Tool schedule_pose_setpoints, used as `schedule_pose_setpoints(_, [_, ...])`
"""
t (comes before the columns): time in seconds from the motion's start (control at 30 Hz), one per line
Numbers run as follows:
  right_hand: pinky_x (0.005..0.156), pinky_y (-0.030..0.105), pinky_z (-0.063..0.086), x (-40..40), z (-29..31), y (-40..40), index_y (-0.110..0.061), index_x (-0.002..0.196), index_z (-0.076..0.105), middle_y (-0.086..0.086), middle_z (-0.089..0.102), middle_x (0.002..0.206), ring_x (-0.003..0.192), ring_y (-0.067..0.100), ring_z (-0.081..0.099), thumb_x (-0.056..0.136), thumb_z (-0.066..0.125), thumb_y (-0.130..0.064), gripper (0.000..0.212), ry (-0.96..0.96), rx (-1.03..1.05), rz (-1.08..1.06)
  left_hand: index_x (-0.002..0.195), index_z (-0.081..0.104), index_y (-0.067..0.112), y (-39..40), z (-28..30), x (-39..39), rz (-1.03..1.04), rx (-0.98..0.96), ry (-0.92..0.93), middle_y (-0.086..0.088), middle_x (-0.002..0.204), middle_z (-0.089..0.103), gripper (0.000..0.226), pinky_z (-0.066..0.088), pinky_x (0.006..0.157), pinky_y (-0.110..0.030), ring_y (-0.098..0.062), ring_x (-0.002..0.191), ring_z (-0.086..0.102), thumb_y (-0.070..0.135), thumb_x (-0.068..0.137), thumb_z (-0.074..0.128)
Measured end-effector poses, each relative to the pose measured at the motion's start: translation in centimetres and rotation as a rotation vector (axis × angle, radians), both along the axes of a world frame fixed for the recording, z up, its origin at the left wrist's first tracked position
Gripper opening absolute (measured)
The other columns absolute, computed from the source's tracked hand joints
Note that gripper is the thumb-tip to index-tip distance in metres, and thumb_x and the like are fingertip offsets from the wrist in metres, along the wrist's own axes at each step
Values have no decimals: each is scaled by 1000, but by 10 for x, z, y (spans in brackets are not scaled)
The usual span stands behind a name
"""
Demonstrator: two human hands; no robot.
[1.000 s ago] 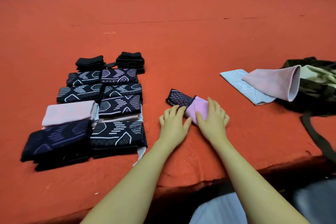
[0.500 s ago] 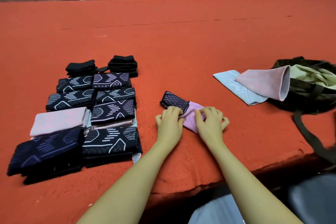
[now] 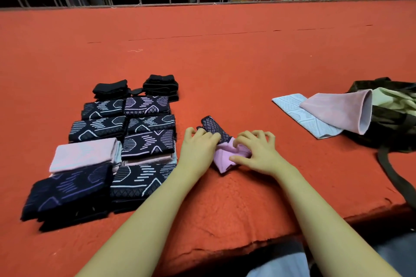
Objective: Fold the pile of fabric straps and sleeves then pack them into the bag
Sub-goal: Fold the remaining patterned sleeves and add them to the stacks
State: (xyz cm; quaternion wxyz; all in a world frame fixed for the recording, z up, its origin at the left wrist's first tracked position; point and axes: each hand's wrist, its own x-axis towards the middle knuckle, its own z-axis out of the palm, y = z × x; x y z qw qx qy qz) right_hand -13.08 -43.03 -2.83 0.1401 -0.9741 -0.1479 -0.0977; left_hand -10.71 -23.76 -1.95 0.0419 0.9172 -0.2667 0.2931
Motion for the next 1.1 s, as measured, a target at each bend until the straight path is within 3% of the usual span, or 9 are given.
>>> schedule_pose_setpoints(0.07, [100,34,5,-1,-6,0,-29,101,51,-22,42,136,131,13,26,66,29,-75,62,25,35,28,76,60,18,1,3,-1,21,104,101,1,72,66,10,23,74,-35,-24,77,61,27,79,59])
schedule_pose_setpoints(0.17, [108,39,5,-5,-17,4,-30,127,47,-23,48,119,131,4,29,69,29,-78,77,58,126,-3,110,55,21,1,-2,-10,64,198,285,2,112,62,39,18,89,-37,-23,110,49,51,92,38])
schedule_pose_setpoints(0.27, [103,33,7,-8,-23,6,-41,135,34,-27,45,119,119,2,35,70,34,-82,76,48,182,-48,123,51,22,-1,-11,-22,118,127,359,2,122,57,57,20,93,-40,-25,116,45,64,91,33])
schedule_pose_setpoints(0.37, [92,26,5,-6,-21,5,-53,143,21,-27,40,126,112,7,32,68,25,-84,81,52,123,-35,112,61,20,-6,-22,-28,160,15,338,-3,104,64,57,28,86,-43,-31,100,56,61,82,34])
schedule_pose_setpoints(0.47, [96,33,7,-2,-23,5,-51,136,39,-16,41,130,114,15,32,68,15,-83,78,17,10,-26,92,67,25,-10,-33,-31,171,-73,167,1,83,63,33,29,76,-39,-28,81,62,49,76,51])
schedule_pose_setpoints(0.67, [92,38,19,-6,-29,3,-26,98,58,-7,60,121,118,21,46,80,44,-66,46,-325,-70,-32,89,66,26,-14,-46,-40,153,-184,131,4,92,65,27,26,78,-38,-25,97,62,39,84,43])
schedule_pose_setpoints(0.83, [94,40,19,-16,-27,-5,-24,94,60,-11,62,123,124,18,48,84,46,-50,30,-405,-94,47,88,64,25,-13,-47,-31,134,-191,125,6,87,65,23,26,79,-39,-26,95,63,35,85,43])
schedule_pose_setpoints(0.93, [90,38,19,-20,-26,-10,-26,97,56,-13,63,114,112,17,52,84,47,-47,26,-404,-58,60,88,61,24,-18,-40,-19,137,-258,167,7,83,66,25,23,78,-38,-25,92,63,35,85,39])
schedule_pose_setpoints(1.1, [76,30,12,-14,-27,-5,-29,86,44,-17,49,77,84,10,47,83,48,-56,27,-376,53,-59,92,58,20,-33,-29,-5,111,-427,282,4,85,64,33,19,80,-37,-24,95,56,40,89,31])
